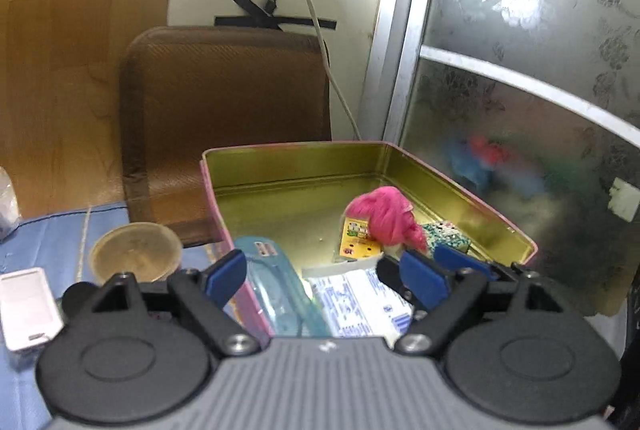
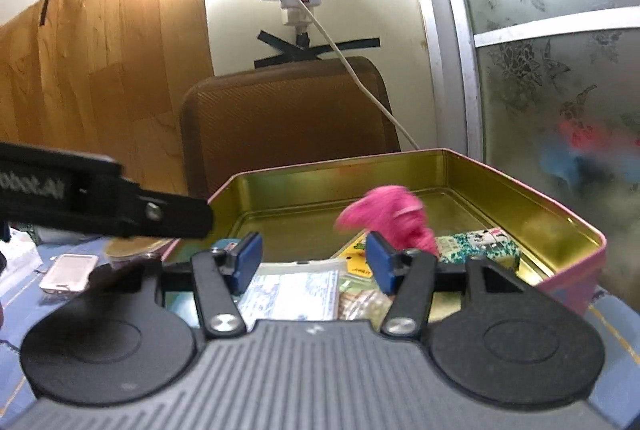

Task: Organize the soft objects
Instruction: 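Move the left gripper back over the table toward the bagged phone case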

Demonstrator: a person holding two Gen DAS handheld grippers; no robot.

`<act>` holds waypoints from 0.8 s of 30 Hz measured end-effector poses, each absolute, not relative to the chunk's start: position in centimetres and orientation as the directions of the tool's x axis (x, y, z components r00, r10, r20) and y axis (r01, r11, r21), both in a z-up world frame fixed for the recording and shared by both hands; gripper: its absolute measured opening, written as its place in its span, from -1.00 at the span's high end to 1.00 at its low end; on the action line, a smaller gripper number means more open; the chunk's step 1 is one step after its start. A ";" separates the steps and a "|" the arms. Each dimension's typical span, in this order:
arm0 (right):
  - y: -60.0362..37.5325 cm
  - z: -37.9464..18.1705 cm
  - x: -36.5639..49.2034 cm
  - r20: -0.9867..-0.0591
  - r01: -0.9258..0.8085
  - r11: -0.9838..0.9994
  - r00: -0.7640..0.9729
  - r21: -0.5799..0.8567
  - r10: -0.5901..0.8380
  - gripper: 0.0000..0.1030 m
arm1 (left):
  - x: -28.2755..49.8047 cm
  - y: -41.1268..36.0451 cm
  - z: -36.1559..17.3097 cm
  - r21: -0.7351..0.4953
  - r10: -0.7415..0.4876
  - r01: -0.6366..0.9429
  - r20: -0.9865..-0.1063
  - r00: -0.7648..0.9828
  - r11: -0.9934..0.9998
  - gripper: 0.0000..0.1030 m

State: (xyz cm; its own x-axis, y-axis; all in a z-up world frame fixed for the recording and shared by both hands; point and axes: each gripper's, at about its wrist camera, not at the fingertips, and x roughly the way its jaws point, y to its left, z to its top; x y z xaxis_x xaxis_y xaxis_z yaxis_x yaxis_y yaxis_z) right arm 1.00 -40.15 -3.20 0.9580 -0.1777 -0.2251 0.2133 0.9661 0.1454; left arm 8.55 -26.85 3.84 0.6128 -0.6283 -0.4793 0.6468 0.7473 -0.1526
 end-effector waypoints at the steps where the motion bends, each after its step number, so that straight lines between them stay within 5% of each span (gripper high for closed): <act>1: -40.1 -3.1 0.8 -0.219 0.213 0.965 0.959 0.154 -0.177 -0.16 | 8.1 -26.0 4.0 -0.156 -0.634 0.649 -0.468 0.616 0.745 -0.69; 16: -31.6 -1.3 -1.1 -0.148 0.036 0.985 0.989 0.167 -0.011 0.01 | 5.5 -10.0 2.4 -0.164 -0.551 0.537 -0.419 0.722 0.828 -0.69; 24: -25.7 -2.4 1.8 -0.277 -0.145 0.982 0.945 0.118 0.173 0.22 | 6.6 -1.4 -2.0 -0.171 -0.392 0.355 -0.503 0.771 0.919 -0.63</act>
State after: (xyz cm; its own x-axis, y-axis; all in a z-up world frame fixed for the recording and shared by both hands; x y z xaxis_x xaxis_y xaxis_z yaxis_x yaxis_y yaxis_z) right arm 1.77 -25.75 -2.40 0.9452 0.1727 -0.2770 -0.1450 0.9824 0.1178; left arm 6.62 -1.45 -1.99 0.7706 -0.3918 -0.5026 0.3555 0.9189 -0.1714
